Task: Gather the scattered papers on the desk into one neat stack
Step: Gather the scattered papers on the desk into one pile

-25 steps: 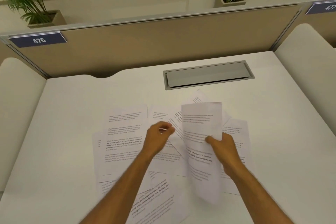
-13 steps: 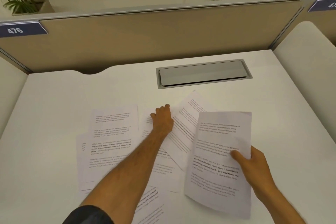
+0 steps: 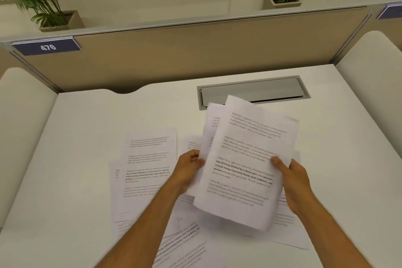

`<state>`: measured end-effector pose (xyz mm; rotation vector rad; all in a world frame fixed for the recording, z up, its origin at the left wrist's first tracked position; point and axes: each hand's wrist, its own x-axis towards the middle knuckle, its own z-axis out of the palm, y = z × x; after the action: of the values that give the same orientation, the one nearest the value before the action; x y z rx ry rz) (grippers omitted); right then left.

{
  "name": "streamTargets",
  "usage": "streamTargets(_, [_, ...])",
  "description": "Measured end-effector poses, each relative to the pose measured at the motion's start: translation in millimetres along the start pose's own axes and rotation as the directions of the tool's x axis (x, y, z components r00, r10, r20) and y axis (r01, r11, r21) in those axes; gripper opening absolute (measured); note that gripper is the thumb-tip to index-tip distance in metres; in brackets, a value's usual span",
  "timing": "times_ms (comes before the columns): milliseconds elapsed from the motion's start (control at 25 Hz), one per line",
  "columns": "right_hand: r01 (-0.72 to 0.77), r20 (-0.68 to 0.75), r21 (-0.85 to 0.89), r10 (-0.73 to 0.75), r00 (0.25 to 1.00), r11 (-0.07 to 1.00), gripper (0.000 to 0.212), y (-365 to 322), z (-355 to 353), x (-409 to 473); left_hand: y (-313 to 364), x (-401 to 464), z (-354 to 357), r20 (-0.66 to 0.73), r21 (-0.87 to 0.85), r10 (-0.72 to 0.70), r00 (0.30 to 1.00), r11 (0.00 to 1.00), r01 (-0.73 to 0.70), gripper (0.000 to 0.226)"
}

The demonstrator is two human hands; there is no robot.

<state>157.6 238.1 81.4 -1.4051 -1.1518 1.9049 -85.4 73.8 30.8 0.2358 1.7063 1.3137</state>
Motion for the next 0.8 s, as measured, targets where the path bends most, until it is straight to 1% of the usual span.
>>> streamTargets(40, [-0.004,-0.043,-0.037,0.002,0.999,0.999,0.013,8.2,6.5,0.4,-1.9,-9.6,-4.0,0.023,-0.047,-0.015,1.000,0.999,0.016,0.015])
streamTargets(120, [-0.017,-0.058,-0.055,0.014,0.998,0.998,0.021,21.6,19.1,0.2,-5.0,-26.3,-11.7,0.055,-0.121,-0.020,0.998,0.992,0.027,0.017])
streamTargets(240, [-0.120,0.030,0.031,0.119,0.992,0.992,0.048,38.4,37.3,0.3,-9.6,-40.1,-34.5,0.093,-0.133,-0.026,0.995,0.990,0.038,0.015])
streamTargets(280, [-0.152,0.066,0.005,0.152,0.986,0.988,0.051,42.9,43.4,-0.4,-11.9,-42.1,-46.7,0.099,-0.102,-0.022,0.995,0.994,0.033,0.014])
streamTargets(320, [-0.159,0.090,-0.059,0.164,0.982,0.986,0.046,47.8,47.9,-0.9,-15.5,-42.6,-61.7,0.053,-0.053,-0.008,0.999,0.999,0.011,0.015])
streamTargets(360, [-0.143,0.102,-0.141,0.158,0.982,0.980,0.039,54.2,52.7,-1.5,-20.6,-41.8,-80.9,-0.081,0.018,0.018,0.997,1.000,-0.016,0.017])
streamTargets(400, [-0.116,0.103,-0.208,0.139,0.985,0.971,0.035,58.8,56.8,-2.8,-26.5,-39.0,-101.6,-0.280,0.110,0.057,0.958,0.994,-0.027,0.021])
streamTargets(440, [-0.089,0.095,-0.250,0.116,0.989,0.964,0.033,62.3,60.6,-4.8,-32.8,-35.7,-123.2,-0.471,0.203,0.092,0.877,0.979,0.007,0.031])
streamTargets(480, [-0.070,0.087,-0.273,0.097,0.991,0.959,0.033,65.1,64.7,-7.2,-39.9,-32.5,-143.8,-0.596,0.289,0.111,0.795,0.954,0.084,0.046])
streamTargets(520, [-0.060,0.086,-0.276,0.087,0.993,0.959,0.034,67.4,68.1,-9.4,-46.9,-29.6,-160.4,-0.657,0.379,0.112,0.745,0.904,0.198,0.060])
streamTargets(560, [-0.053,0.086,-0.277,0.079,0.993,0.959,0.035,68.2,70.1,-11.8,-52.3,-27.3,-170.9,-0.682,0.456,0.097,0.725,0.832,0.318,0.071])
streamTargets(600, [-0.045,0.087,-0.286,0.072,0.994,0.957,0.036,67.9,70.0,-13.0,-54.1,-24.8,-174.3,-0.695,0.509,0.077,0.715,0.754,0.414,0.077])
streamTargets(640, [-0.040,0.088,-0.296,0.069,0.994,0.954,0.036,67.3,68.3,-14.8,-55.1,-21.6,-173.0,-0.707,0.540,0.063,0.704,0.690,0.481,0.080])
streamTargets(680, [-0.040,0.091,-0.297,0.070,0.993,0.954,0.036,66.9,64.1,-14.6,-52.8,-17.2,-168.7,-0.716,0.553,0.050,0.696,0.648,0.523,0.081])
streamTargets(720, [-0.036,0.092,-0.298,0.066,0.994,0.954,0.036,66.2,59.9,-15.6,-49.6,-11.7,-165.0,-0.718,0.554,0.034,0.695,0.632,0.542,0.082])
streamTargets(760, [-0.020,0.092,-0.316,0.051,0.994,0.949,0.035,68.3,69.7,-21.2,-50.2,-10.0,-175.2,-0.717,0.527,-0.005,0.697,0.650,0.548,0.084])
streamTargets(800, [0.001,0.099,-0.341,0.035,0.994,0.940,0.034,71.3,83.4,-27.0,-52.8,-8.6,-191.4,-0.718,0.478,-0.050,0.694,0.689,0.545,0.085])
